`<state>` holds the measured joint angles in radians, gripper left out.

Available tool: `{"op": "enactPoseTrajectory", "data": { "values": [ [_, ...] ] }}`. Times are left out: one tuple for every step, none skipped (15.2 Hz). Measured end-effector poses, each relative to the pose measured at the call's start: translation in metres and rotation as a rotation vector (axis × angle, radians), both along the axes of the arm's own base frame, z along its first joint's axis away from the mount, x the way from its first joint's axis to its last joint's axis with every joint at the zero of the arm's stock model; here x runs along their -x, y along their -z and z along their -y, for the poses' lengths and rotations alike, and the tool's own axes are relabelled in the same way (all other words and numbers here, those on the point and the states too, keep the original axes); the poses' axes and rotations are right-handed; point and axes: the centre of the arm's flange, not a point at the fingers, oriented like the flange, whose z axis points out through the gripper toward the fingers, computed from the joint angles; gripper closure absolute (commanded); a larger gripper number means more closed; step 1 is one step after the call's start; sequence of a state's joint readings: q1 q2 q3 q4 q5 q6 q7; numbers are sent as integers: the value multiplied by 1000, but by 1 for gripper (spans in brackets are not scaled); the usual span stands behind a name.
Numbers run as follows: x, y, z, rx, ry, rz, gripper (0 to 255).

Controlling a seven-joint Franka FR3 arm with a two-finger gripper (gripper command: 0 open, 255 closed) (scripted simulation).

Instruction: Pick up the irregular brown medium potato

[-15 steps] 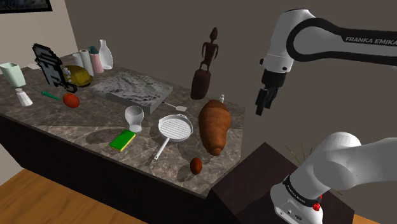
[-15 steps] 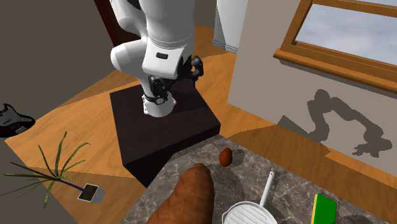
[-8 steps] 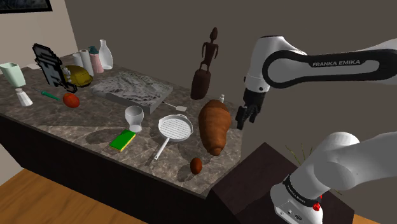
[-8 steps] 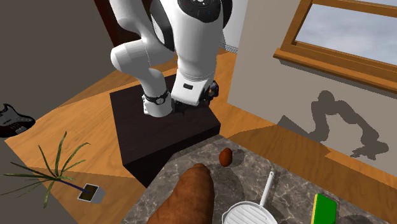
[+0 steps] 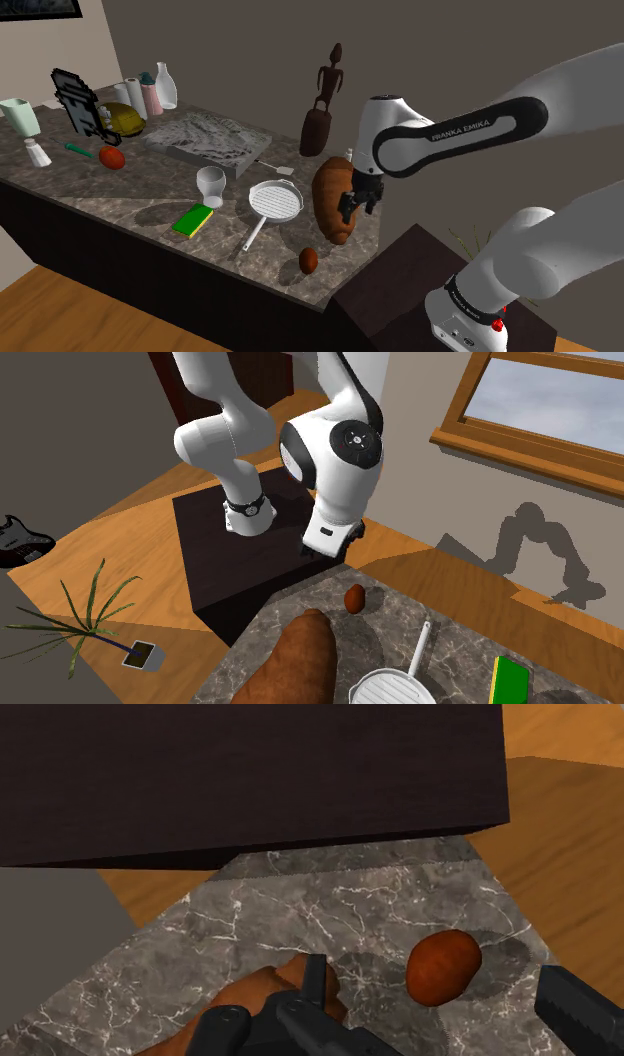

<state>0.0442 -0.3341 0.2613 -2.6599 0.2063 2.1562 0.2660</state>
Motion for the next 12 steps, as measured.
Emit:
{"op": "enactPoseTrajectory", "data": {
  "values": [
    [-7, 13, -4, 4, 14, 1, 0],
    [-11, 24, -9, 8, 27, 2, 0],
    [-12, 35, -14, 12, 41, 3, 0],
    [-18, 45, -21, 16, 54, 5, 0],
    [-24, 57, -24, 20, 68, 5, 0],
    [-27, 67, -31, 24, 81, 6, 0],
    [-32, 79, -36, 29, 95, 7, 0],
    [-35, 92, -38, 33, 109, 7, 0],
    [-41, 101, -44, 37, 122, 8, 0],
    [-48, 112, -47, 41, 136, 9, 0],
    [-52, 125, -49, 44, 150, 10, 0],
    [-56, 134, -54, 48, 164, 10, 0]
  ]
}}
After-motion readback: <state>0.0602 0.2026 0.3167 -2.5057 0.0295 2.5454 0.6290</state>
